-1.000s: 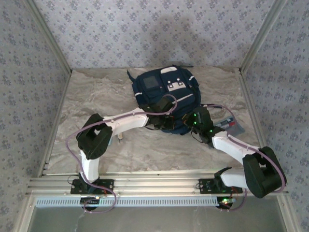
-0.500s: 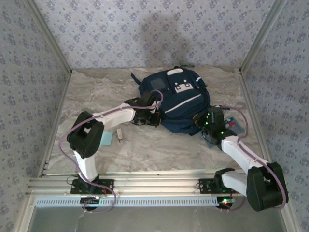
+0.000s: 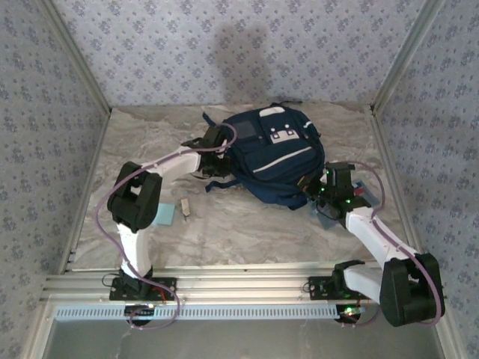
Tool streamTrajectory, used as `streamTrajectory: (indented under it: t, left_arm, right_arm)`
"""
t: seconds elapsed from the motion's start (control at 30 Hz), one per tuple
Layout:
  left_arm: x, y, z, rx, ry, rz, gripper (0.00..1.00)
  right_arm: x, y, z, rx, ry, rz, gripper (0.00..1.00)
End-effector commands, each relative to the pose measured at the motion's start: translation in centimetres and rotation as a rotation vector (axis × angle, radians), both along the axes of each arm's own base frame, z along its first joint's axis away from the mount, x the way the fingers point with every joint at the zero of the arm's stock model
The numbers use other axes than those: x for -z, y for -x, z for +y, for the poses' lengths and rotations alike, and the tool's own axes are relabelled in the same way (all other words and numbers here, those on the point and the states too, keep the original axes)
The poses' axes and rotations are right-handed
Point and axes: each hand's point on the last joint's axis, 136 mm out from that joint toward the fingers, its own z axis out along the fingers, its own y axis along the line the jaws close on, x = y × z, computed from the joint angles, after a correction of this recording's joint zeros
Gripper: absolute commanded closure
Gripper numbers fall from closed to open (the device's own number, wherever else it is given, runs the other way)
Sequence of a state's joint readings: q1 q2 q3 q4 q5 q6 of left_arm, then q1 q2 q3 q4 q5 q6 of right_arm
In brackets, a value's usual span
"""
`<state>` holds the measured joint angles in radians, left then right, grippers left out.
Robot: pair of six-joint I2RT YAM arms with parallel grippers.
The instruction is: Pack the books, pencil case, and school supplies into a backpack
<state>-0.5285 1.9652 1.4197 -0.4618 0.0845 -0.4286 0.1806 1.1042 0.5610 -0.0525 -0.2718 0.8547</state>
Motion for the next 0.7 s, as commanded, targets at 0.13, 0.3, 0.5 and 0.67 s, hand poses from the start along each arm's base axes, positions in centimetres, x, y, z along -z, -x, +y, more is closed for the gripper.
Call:
streamTrajectory:
  t: [0.13, 0.3, 0.5, 0.67]
  left_arm:
    - [-0.3, -5.4, 6.6, -0.177, -0.139, -0.071, 1.0]
    - [-1.6, -3.2, 3.2, -0.091, -0.022, -0.045, 1.0]
    - [-3.8, 2.3, -1.2, 0.023, 0.058, -0.038, 1.0]
    - [-4.8, 6.2, -3.7, 0.055, 0.146, -0.018, 1.0]
  right_arm:
    - [-1.7, -0.5, -2.1, 0.002, 0.074, -0.03, 1.0]
    - [-2.8, -0.9, -2.5, 0.004, 0.097, -0.062, 1.0]
    - [-3.3, -3.8, -3.0, -0.04, 0.162, -0.085, 1.0]
    - [-2.6, -7.8, -3.0, -0.092, 0.207, -0.111, 1.0]
